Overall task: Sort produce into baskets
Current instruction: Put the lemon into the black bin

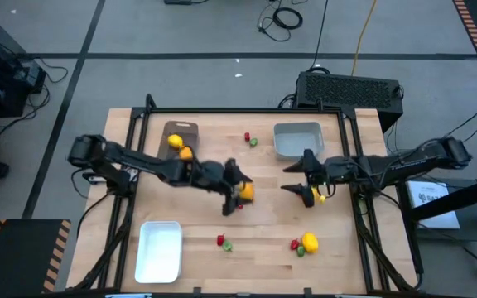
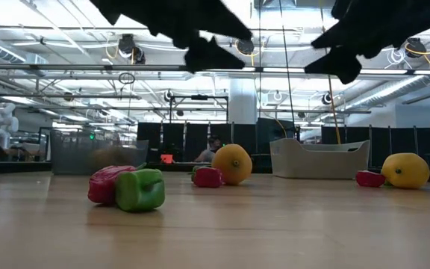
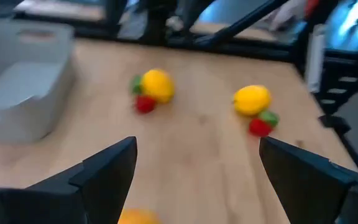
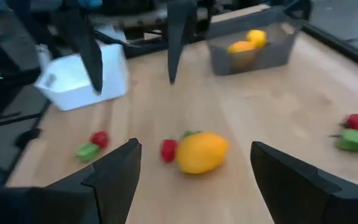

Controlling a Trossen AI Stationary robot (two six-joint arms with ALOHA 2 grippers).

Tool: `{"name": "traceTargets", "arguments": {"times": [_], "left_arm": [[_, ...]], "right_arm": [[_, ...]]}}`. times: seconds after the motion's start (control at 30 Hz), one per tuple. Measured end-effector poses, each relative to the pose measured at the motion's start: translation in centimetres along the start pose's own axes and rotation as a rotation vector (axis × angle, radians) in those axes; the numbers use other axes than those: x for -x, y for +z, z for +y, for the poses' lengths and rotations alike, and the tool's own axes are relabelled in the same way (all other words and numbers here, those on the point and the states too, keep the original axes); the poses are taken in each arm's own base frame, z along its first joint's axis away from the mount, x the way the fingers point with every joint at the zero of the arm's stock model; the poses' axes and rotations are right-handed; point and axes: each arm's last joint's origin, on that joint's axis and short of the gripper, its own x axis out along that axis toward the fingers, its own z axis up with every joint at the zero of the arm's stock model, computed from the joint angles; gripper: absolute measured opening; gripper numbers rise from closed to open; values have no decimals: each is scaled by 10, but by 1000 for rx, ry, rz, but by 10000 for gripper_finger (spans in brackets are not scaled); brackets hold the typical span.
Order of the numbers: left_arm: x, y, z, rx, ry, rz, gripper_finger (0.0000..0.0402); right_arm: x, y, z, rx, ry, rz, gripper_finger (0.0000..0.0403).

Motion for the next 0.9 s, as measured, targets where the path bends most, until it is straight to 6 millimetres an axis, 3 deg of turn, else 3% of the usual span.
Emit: {"name": "traceTargets", "arguments": {"times": [0.23,0.57,0.7,0.9], "left_arm": [[-33,-10,-23,-21,-40,-17,345],[-51,18,-65,-91,-13,-35,345],[-61,20,-72,-111,-23,-50,345],[-87,3,-71,-116,-16,-14,345]], "right_arm": [[5,-7,20,-57,91,23,290],[12,-20,36,-71,71,74,290],[16,-16,37,-54,0,103,290],[24,-13,35,-52,-120,194,290]]}}
